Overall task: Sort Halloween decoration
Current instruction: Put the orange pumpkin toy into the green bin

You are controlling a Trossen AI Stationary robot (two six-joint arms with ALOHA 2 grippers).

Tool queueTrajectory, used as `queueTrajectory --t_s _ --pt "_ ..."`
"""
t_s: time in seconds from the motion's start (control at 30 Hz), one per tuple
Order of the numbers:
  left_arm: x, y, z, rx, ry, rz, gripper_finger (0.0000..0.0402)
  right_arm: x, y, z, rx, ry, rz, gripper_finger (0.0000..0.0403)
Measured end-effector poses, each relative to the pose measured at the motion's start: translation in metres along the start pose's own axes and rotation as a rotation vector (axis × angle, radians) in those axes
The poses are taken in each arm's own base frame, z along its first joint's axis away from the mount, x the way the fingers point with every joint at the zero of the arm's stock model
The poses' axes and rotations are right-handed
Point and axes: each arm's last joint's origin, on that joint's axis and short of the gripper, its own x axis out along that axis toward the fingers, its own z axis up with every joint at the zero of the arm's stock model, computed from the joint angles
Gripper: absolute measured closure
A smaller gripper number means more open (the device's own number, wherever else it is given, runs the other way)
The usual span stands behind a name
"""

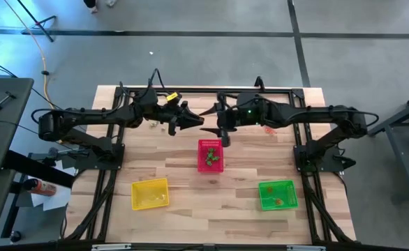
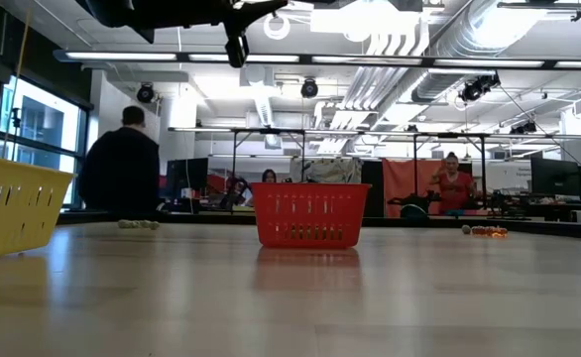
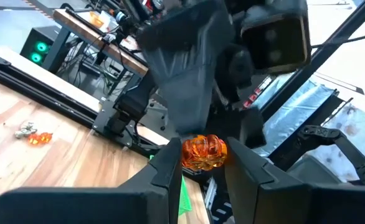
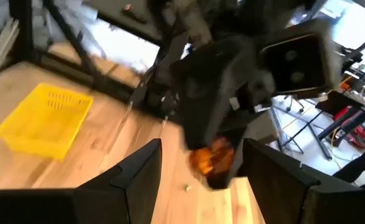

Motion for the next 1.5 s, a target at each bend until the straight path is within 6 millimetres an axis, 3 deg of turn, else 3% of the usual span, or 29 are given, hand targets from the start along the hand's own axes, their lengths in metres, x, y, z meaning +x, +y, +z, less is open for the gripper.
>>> queueTrajectory --t_s 0.4,0.77,0.97,1.2,1.5 --pt "0.0 0.002 -0.002 -0.041 0.032 0.002 0.0326 0.009 0.007 -0.002 -0.087 0.014 -0.008 0.019" --pt "0.0 0.002 -0.003 -0.054 0.039 0.002 0.0326 0.011 0.006 -0.003 -0.135 0.02 -0.021 0.0303" --pt "0.0 0.003 -0.003 -0.052 0.038 0.005 0.0324 0.011 0.006 -0.003 -0.15 0.03 -0.03 0.0321" --pt "-0.006 0.007 0.005 -0.039 0.004 0.02 0.0277 0.011 0.006 -0.005 -0.155 0.047 -0.038 0.0317" --pt "-0.034 0.017 0.028 -0.015 0.001 -0.001 0.0222 -0.004 -0.004 -0.003 -0.144 0.096 -0.114 0.0316"
